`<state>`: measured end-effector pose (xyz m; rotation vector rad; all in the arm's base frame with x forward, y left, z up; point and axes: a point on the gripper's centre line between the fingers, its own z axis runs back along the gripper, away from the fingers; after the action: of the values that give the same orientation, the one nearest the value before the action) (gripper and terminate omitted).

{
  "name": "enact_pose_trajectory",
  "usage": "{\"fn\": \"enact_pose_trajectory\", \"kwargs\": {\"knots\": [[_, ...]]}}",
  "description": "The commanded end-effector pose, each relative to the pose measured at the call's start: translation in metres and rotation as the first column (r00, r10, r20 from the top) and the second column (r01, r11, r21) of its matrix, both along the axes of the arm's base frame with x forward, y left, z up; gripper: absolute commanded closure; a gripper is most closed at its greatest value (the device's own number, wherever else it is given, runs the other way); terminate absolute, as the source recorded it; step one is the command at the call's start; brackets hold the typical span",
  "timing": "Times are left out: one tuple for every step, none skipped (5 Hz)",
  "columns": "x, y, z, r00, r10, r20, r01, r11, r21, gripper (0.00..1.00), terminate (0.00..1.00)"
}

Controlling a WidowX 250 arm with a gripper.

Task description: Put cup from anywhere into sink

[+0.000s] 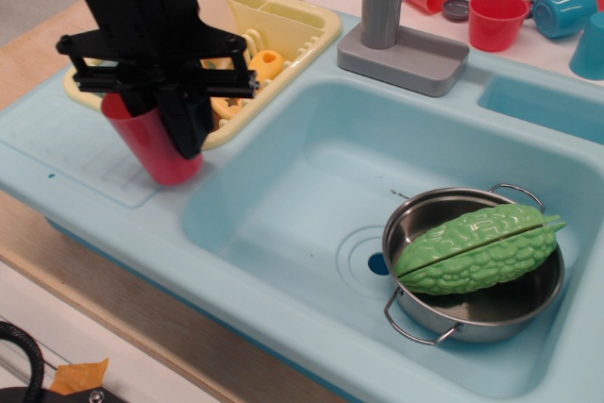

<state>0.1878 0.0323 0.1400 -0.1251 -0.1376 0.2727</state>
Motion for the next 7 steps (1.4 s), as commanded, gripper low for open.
{"fn": "enact_pose_trajectory", "kwargs": {"knots": [[0.025,-0.020,0.016,0.994,-0.023,0.109,0.023,1.000,-0.005,1.00,0.00],[0.052,-0.044,0.015,0.985,-0.076,0.158,0.084,0.996,-0.043,1.00,0.00],[0.070,-0.061,0.002,0.973,-0.129,0.193,0.149,0.984,-0.093,1.00,0.00],[0.073,-0.068,-0.007,0.957,-0.161,0.243,0.191,0.976,-0.107,0.00,0.00],[0.073,-0.068,-0.007,0.957,-0.161,0.243,0.191,0.976,-0.107,0.00,0.00],[0.073,-0.068,-0.007,0.957,-0.161,0.243,0.191,0.976,-0.107,0.00,0.00],[0.073,-0.068,-0.007,0.957,-0.161,0.243,0.191,0.976,-0.107,0.00,0.00]]}}
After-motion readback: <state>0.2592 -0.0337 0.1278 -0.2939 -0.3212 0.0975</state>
